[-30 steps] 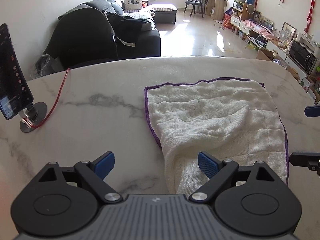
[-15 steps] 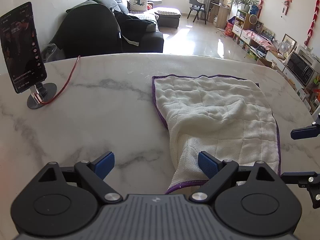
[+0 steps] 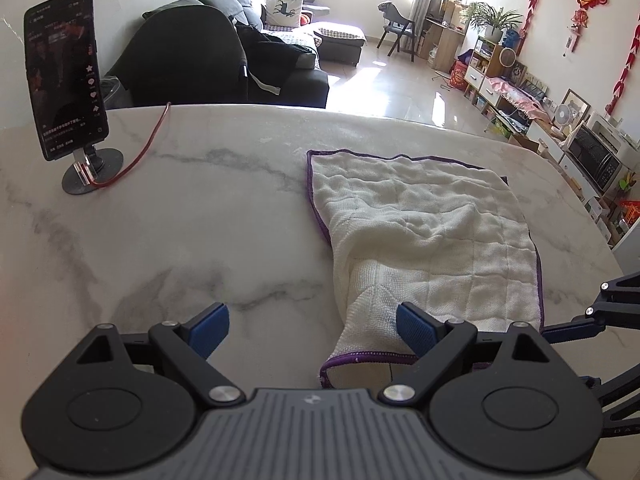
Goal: Fold towel
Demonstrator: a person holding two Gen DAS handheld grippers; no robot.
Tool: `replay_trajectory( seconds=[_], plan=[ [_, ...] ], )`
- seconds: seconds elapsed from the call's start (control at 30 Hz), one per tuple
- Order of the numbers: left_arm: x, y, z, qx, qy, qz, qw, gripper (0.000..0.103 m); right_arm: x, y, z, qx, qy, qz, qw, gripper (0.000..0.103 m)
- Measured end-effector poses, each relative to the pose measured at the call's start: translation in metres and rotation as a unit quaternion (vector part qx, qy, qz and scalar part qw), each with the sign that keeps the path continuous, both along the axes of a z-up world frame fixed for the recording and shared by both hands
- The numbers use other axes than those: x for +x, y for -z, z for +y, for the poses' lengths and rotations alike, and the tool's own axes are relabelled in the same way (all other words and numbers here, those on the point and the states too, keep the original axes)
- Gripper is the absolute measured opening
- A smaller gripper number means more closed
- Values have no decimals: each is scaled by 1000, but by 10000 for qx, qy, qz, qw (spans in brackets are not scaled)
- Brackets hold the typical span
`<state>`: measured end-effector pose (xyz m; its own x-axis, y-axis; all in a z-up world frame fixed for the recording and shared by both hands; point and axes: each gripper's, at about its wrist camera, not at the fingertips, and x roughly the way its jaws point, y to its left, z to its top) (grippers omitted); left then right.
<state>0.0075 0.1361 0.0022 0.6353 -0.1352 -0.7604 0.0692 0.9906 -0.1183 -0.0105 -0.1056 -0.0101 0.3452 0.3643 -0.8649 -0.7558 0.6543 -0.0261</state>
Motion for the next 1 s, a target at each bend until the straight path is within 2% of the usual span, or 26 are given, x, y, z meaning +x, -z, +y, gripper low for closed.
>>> replay_trajectory(
  seconds=[0.13,0.23,0.4,0.73,0.8,0.87,0.93,0.97,1.0],
  plan=[
    [-4,-2,1,22,42,-24,10000,91,5,7,-2,-68,10,111,9999,26],
    [-11,-3,2,54,150,-77,9998,91,7,7,-4,-34,29,120,9999,9],
    [-22,-3,2,143,411,-159,9989,91,5,4,-5,-39,49,35,10000,7],
    [-31,18,-25,371,915,-185,9949,89,4,-20,-14,100,194,-236,9995,7],
    [-31,22,-28,364,942,-212,9947,81,4,-23,-16,103,217,-256,9994,7],
    [-29,27,-28,285,921,-138,9952,63,6,-24,-17,106,249,-281,9992,7],
    [-28,30,-27,229,834,-118,9962,55,7,-25,-19,115,290,-301,9991,7],
    [-29,32,-26,216,788,-128,9966,37,7,-25,-20,119,305,-307,9990,7],
    [-29,32,-25,215,742,-131,9969,29,8,-25,-22,122,318,-316,9989,7]
  ],
)
